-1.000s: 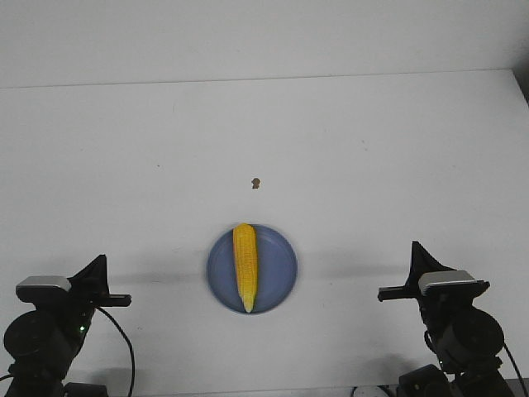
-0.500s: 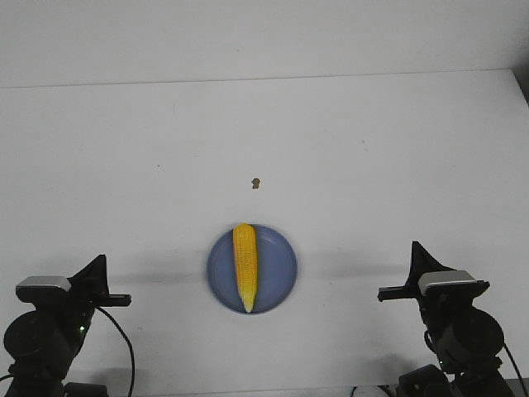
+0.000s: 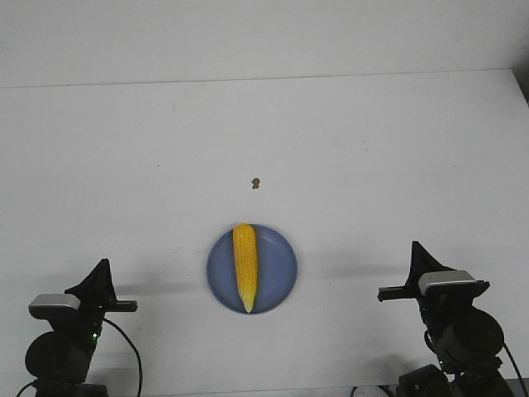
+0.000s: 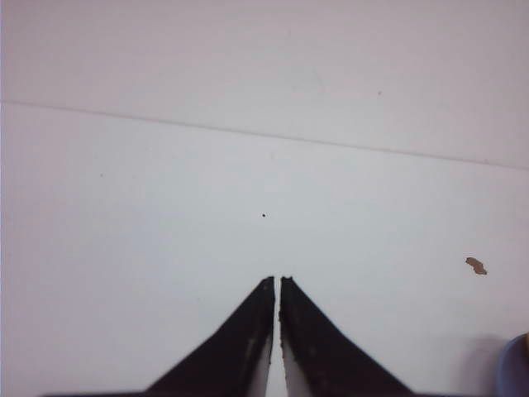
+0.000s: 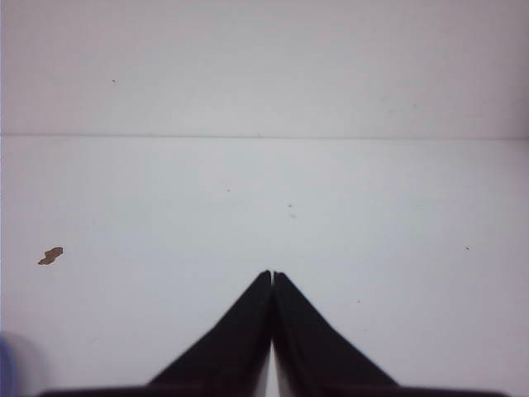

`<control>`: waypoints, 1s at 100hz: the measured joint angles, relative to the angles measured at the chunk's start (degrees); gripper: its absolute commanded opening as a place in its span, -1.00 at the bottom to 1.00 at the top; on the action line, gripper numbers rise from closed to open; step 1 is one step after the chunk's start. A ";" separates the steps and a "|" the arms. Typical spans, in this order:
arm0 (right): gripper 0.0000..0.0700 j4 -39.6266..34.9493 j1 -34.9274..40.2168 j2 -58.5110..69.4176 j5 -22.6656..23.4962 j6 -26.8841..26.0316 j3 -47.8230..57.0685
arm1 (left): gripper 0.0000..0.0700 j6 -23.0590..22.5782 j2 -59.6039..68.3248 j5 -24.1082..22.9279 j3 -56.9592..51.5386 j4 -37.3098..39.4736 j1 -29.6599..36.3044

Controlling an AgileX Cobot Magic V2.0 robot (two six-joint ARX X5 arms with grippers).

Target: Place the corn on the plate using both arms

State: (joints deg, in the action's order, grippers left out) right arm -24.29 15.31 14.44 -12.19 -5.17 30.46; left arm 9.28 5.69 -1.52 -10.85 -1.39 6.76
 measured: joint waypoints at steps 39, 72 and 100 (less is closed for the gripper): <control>-1.00 0.11 0.00 0.00 0.00 0.00 0.00 | -0.97 -0.83 -5.35 0.26 8.90 4.35 0.00; -1.00 0.17 0.00 0.00 0.04 0.00 0.00 | -0.97 -2.75 -5.44 0.28 8.92 7.17 0.00; -1.00 0.15 0.00 0.00 0.04 0.00 0.00 | -0.97 -2.75 -5.44 0.31 8.92 7.17 0.00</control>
State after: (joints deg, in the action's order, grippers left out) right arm -24.14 15.31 14.44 -12.14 -5.17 30.46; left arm 6.52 0.25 -1.21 -1.93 5.78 6.76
